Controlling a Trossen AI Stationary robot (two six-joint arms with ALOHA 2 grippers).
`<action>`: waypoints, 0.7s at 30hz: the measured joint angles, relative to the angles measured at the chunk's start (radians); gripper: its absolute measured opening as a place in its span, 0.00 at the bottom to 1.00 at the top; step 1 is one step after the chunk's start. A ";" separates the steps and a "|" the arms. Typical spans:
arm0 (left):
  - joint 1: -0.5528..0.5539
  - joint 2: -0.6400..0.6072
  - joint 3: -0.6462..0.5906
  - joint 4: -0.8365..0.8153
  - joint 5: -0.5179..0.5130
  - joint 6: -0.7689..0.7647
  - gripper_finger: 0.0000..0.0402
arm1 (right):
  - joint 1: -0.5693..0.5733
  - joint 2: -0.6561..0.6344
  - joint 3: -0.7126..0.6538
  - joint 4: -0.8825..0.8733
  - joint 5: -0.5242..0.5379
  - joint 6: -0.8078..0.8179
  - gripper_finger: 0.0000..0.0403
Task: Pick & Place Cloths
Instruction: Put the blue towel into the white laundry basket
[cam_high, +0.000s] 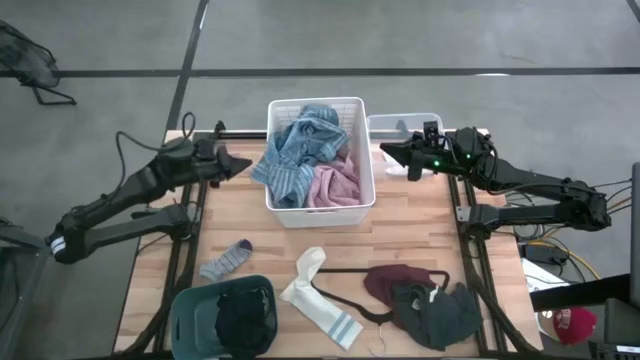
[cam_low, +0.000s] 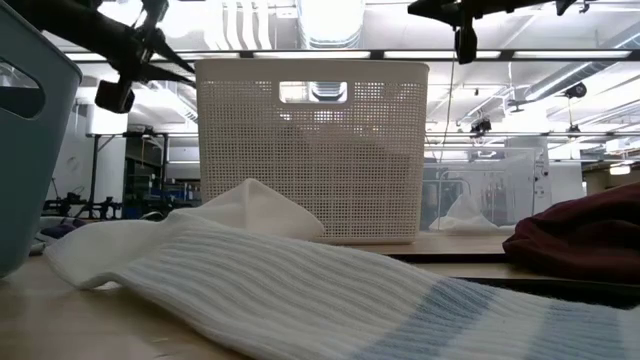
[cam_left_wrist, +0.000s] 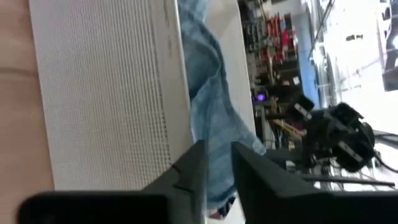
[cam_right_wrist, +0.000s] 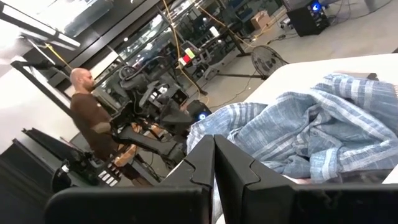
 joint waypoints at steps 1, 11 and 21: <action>0.001 0.000 -0.001 0.002 0.011 0.000 0.24 | 0.000 0.002 0.000 0.000 0.004 -0.001 0.02; 0.001 0.043 -0.003 -0.048 0.028 0.005 0.53 | 0.000 0.043 0.000 0.001 0.016 0.009 0.02; -0.007 0.149 -0.004 0.117 0.169 -0.008 0.47 | 0.000 0.063 0.000 0.003 0.014 0.027 0.02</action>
